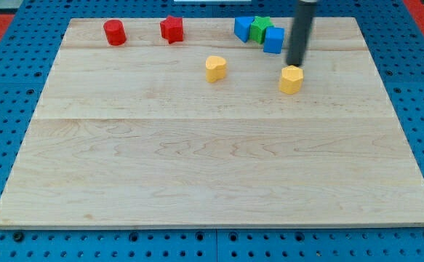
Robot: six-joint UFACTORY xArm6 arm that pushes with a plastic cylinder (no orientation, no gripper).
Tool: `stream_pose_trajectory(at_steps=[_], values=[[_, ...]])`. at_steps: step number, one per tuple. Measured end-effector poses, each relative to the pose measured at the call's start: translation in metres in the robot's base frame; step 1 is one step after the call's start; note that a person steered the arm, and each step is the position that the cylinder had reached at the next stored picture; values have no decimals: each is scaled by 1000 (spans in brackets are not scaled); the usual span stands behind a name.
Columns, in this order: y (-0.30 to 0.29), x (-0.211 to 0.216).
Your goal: Place the yellow heart to the bottom of the red circle
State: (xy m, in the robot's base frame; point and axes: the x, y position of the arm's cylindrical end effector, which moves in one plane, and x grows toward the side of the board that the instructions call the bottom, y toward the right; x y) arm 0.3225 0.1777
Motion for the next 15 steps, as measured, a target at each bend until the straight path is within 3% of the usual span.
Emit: stream_pose_trajectory(at_steps=[1,2,4,6,7,8,10,13,15], values=[[55,35],[-1,46],[-173,6],[-205,-38],[-190,-8],[-214,-8],[-312,-6],[-423,-42],[-460,-95]])
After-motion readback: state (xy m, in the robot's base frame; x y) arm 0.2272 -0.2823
